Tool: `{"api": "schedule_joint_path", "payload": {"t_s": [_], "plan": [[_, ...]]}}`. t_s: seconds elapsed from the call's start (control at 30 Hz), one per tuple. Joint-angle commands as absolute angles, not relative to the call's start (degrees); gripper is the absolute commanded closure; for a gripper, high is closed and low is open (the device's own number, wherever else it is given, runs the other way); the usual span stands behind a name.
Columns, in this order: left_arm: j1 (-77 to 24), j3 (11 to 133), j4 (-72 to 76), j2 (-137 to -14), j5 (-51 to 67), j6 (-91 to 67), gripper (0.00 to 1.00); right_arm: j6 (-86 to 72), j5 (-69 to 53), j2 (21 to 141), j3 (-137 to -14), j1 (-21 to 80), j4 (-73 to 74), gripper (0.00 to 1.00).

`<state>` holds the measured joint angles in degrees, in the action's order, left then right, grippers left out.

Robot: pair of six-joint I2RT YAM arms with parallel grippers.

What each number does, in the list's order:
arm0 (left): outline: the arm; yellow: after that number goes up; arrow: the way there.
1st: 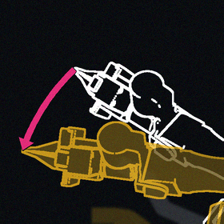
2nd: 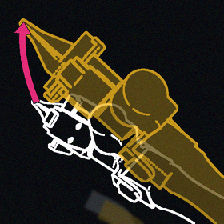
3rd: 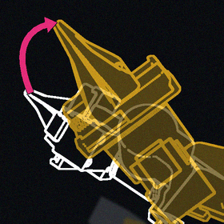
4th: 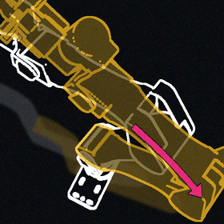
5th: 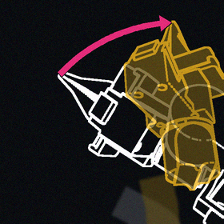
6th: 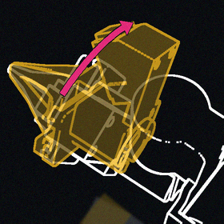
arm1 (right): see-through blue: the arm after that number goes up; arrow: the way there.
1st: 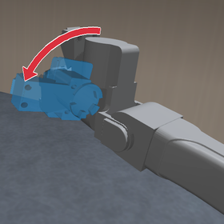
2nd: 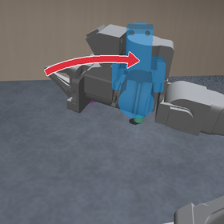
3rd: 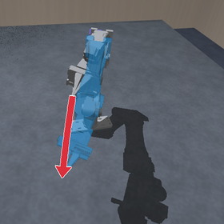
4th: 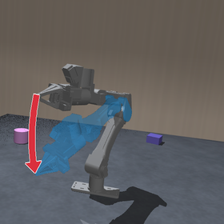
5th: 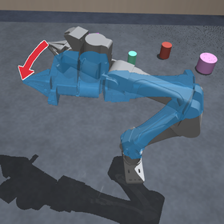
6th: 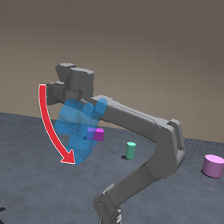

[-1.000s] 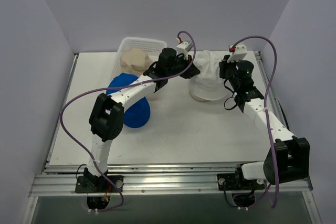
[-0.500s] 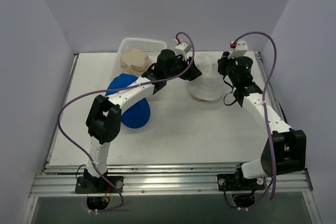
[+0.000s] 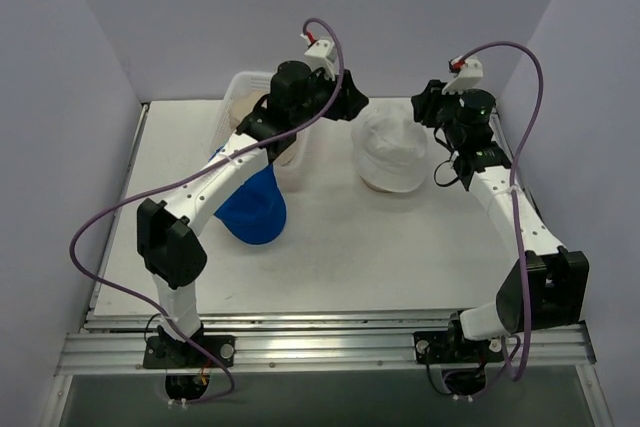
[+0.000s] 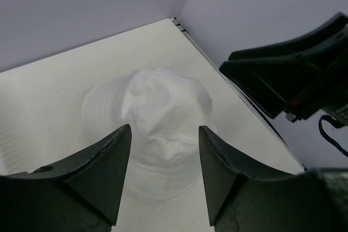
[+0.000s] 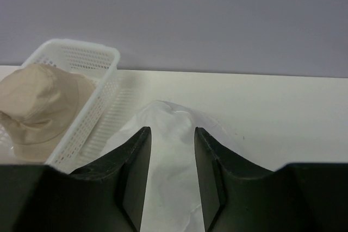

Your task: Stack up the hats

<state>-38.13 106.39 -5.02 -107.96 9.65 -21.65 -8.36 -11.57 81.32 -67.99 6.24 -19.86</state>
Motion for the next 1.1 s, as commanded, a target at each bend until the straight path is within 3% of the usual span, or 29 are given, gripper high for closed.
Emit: {"api": "schedule_joint_path", "payload": {"t_s": [0.0, 0.3, 0.5, 1.07], "plan": [[-34.02, 112.58, -15.79, -107.40, 4.75, -21.97, 0.39, -7.66, -15.65, 81.91, -70.31, 8.78, -19.42, 0.66], [-24.71, 126.82, -30.40, -113.19, 4.04, -22.41, 0.39, -4.57, -12.31, 86.48, -73.74, 18.71, -15.12, 0.66], [-20.40, 137.35, -39.72, -118.99, 3.87, -21.27, 0.38, -6.50, -10.63, 90.61, -72.42, 18.98, -16.43, 0.67], [-10.30, 139.49, -47.02, -123.75, -0.80, -18.28, 0.38, -5.89, -9.40, 91.59, -74.00, 24.17, -15.03, 0.66]]}}
